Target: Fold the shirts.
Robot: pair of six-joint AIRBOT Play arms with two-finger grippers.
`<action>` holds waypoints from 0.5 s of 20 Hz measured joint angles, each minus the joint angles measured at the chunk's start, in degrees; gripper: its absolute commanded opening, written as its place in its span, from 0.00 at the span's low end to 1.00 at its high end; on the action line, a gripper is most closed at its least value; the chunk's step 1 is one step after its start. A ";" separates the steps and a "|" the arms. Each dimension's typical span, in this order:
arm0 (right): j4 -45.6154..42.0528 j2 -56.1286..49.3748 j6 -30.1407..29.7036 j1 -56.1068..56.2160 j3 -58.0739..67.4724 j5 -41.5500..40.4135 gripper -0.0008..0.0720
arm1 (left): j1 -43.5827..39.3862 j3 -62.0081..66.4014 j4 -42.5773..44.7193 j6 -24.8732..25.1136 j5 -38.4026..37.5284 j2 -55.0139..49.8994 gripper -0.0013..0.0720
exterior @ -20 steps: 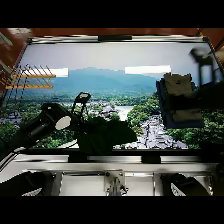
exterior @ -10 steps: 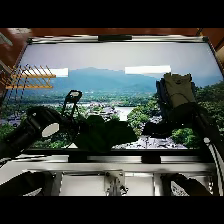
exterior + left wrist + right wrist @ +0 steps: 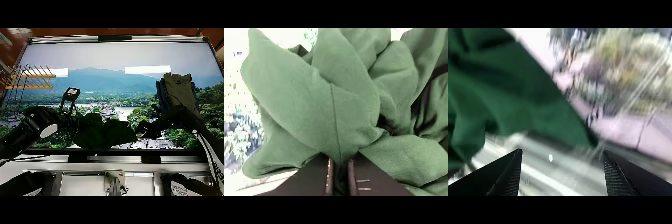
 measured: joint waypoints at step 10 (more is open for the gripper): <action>0.00 -4.04 2.27 8.37 0.04 6.14 0.46 | 0.00 0.00 0.24 -0.02 1.79 0.02 0.08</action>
